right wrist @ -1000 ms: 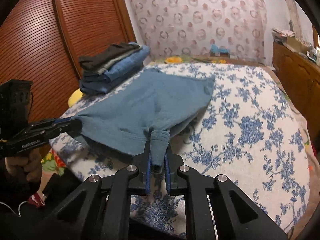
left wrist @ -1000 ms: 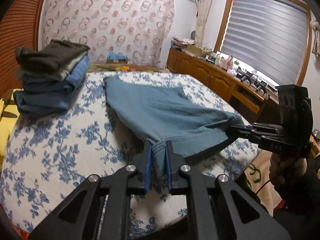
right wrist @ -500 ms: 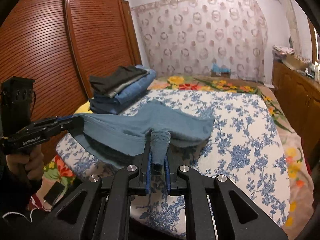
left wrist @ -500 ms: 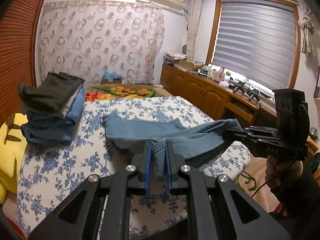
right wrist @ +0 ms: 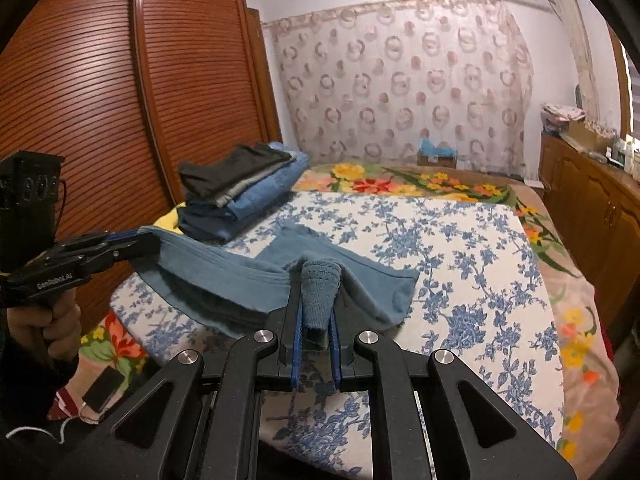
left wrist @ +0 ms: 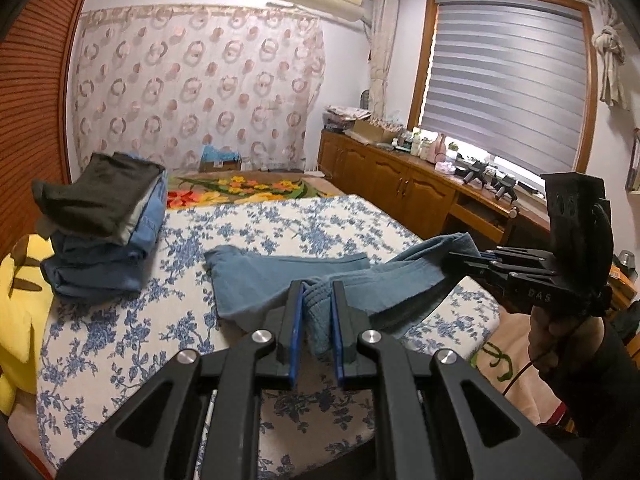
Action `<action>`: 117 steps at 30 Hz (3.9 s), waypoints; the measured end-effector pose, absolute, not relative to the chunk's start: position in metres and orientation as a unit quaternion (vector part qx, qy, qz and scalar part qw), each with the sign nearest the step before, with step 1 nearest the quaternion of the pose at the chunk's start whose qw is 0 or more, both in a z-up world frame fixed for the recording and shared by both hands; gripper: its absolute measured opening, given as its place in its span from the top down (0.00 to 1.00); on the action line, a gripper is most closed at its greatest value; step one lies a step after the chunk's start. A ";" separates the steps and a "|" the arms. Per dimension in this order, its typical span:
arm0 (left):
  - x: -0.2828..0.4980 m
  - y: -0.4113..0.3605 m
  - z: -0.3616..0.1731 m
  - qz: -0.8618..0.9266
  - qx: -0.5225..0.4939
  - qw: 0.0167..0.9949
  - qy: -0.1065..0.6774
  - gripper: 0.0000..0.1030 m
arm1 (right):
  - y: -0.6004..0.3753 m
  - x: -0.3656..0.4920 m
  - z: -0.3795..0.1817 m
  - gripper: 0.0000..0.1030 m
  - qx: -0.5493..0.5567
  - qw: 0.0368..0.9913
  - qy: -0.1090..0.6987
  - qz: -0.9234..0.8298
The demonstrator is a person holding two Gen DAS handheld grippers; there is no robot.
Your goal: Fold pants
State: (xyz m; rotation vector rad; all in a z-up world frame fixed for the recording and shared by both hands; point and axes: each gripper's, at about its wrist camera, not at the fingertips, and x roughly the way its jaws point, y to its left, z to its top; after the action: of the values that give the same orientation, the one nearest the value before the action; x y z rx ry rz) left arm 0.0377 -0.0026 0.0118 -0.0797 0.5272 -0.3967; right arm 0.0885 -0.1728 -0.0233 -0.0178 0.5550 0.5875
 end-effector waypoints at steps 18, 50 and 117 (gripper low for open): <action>0.114 -0.007 0.005 -0.168 -0.030 0.946 0.277 0.90 | -0.152 0.166 -0.044 0.92 -0.024 0.923 0.294 0.248; 0.132 0.005 -0.072 -0.147 0.001 0.912 0.382 0.54 | -0.145 0.201 -0.077 0.71 -0.049 0.920 0.321 0.219; 0.192 0.016 -0.070 -0.133 0.010 0.908 0.396 0.54 | -0.150 0.269 -0.096 0.68 -0.085 0.876 0.368 0.300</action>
State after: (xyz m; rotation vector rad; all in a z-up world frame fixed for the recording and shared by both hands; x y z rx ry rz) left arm 0.1921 0.0164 -0.0698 0.0210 0.8180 -0.2753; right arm 0.2693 -0.1502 -0.0958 -0.1764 0.7676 0.6251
